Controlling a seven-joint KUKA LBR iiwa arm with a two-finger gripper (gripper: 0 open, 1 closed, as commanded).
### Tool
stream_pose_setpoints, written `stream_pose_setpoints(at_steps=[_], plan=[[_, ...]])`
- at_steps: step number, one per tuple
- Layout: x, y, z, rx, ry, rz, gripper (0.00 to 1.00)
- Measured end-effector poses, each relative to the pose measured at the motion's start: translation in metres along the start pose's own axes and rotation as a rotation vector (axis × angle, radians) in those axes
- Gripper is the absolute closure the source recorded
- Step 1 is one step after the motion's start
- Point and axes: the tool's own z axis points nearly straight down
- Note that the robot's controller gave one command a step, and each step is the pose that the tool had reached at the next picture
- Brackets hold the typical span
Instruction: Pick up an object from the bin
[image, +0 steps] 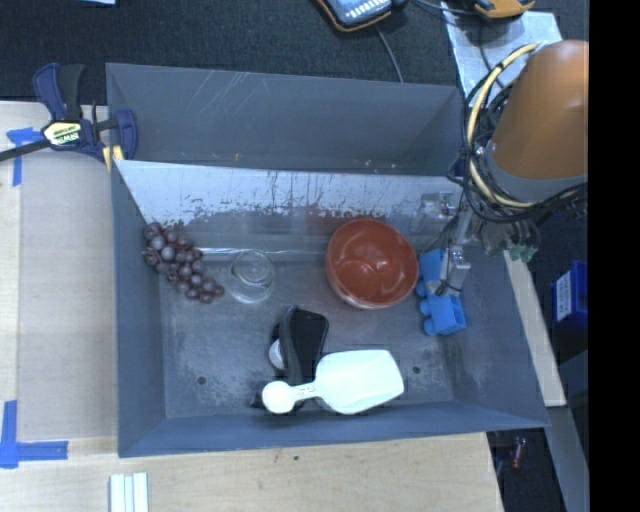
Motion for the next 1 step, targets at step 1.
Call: stream_pose_setpoints(at_steps=[1], plan=[[-0.0015, 0.0004, -0.0040, 0.001, -0.008, -0.003, 0.00]])
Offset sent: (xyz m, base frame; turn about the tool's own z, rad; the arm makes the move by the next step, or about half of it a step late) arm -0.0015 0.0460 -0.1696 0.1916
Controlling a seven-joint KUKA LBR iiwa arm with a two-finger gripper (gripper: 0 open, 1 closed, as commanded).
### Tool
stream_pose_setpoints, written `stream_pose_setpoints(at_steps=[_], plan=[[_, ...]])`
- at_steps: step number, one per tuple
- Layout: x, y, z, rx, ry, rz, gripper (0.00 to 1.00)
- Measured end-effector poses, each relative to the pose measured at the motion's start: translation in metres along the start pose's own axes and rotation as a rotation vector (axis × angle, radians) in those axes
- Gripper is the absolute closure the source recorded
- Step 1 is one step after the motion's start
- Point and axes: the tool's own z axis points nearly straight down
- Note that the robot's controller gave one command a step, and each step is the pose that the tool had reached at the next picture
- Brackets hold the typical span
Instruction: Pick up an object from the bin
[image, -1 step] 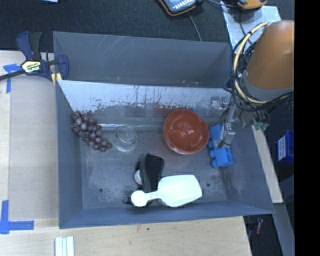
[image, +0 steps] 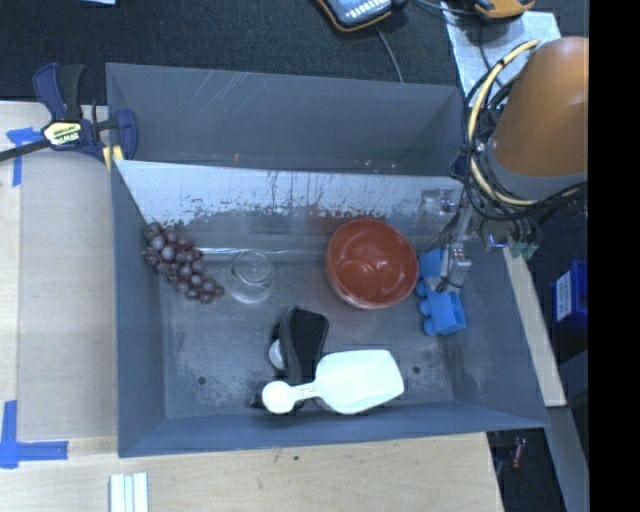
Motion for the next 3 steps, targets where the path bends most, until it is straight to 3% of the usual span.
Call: stream_pose_setpoints(at_steps=[1, 2, 3], plan=[[0.002, 0.040, 0.152, -0.001, -0.005, 0.172, 0.00], [-0.005, 0.047, 0.080, 0.002, -0.020, 0.076, 0.00], [0.002, 0.042, 0.169, -0.001, 0.001, 0.169, 0.00]])
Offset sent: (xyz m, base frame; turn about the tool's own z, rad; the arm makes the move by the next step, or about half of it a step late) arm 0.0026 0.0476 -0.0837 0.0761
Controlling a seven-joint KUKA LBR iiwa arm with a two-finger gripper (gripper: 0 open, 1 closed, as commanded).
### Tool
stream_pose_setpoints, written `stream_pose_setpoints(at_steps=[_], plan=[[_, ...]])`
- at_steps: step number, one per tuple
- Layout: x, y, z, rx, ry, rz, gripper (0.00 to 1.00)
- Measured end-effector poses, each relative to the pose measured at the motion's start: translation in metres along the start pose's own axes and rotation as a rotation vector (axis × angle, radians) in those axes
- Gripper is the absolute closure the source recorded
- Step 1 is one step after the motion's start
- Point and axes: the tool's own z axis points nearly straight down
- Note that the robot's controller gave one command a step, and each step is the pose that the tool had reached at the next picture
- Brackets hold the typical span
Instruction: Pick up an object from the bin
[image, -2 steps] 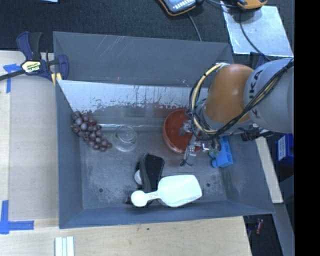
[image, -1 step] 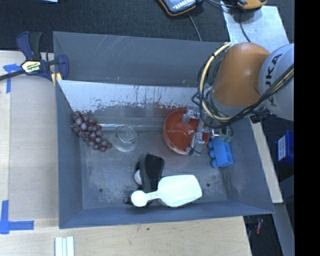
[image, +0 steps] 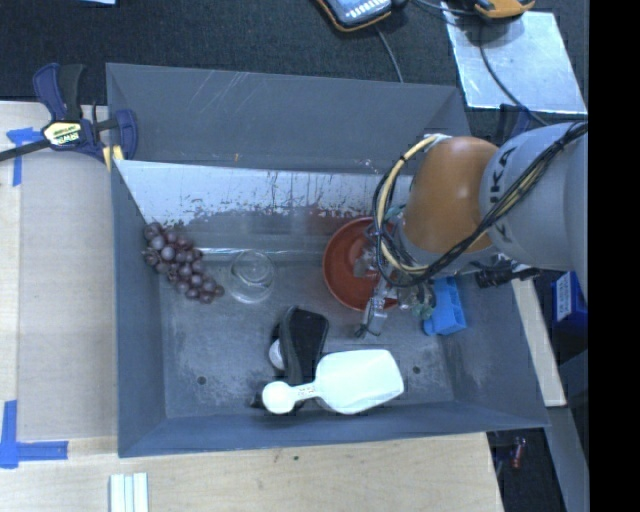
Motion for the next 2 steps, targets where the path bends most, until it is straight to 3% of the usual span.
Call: stream_pose_setpoints(at_steps=[1, 2], plan=[[0.011, 0.006, 0.004, -0.004, -0.029, 0.186, 0.00], [0.001, -0.001, 0.000, 0.000, 0.001, 0.010, 1.00]])
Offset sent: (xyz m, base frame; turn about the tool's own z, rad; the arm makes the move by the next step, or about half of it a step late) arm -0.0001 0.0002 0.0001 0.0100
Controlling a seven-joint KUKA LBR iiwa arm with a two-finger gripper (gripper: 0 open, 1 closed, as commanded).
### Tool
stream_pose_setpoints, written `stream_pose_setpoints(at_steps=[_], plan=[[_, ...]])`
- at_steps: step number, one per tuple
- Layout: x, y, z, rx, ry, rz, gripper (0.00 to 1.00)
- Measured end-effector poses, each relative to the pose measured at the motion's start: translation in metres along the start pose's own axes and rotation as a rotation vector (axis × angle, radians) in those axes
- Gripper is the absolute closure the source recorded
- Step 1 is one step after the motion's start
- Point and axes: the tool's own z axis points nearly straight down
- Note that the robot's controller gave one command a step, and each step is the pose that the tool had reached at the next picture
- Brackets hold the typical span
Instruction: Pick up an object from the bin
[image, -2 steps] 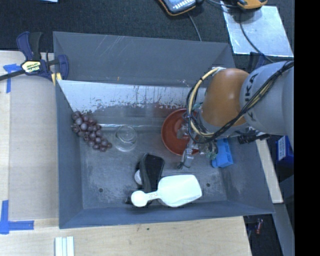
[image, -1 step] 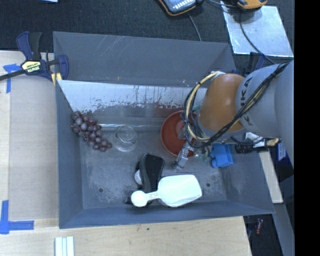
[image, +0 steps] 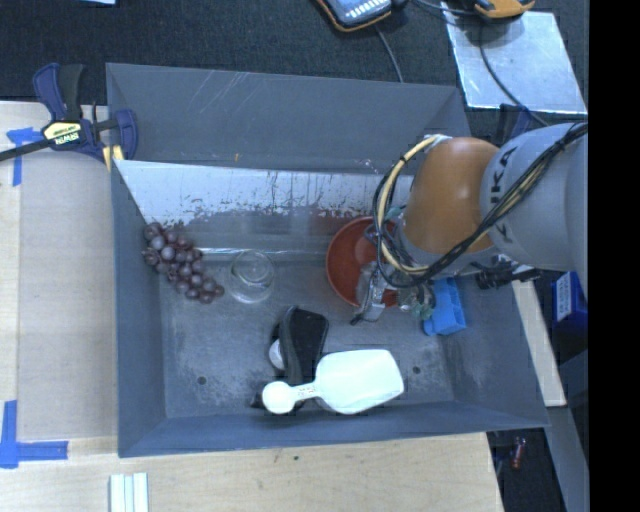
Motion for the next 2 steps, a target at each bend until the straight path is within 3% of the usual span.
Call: stream_pose_setpoints(at_steps=[2], plan=[[0.002, -0.001, -0.021, 0.001, 0.008, -0.001, 1.00]])
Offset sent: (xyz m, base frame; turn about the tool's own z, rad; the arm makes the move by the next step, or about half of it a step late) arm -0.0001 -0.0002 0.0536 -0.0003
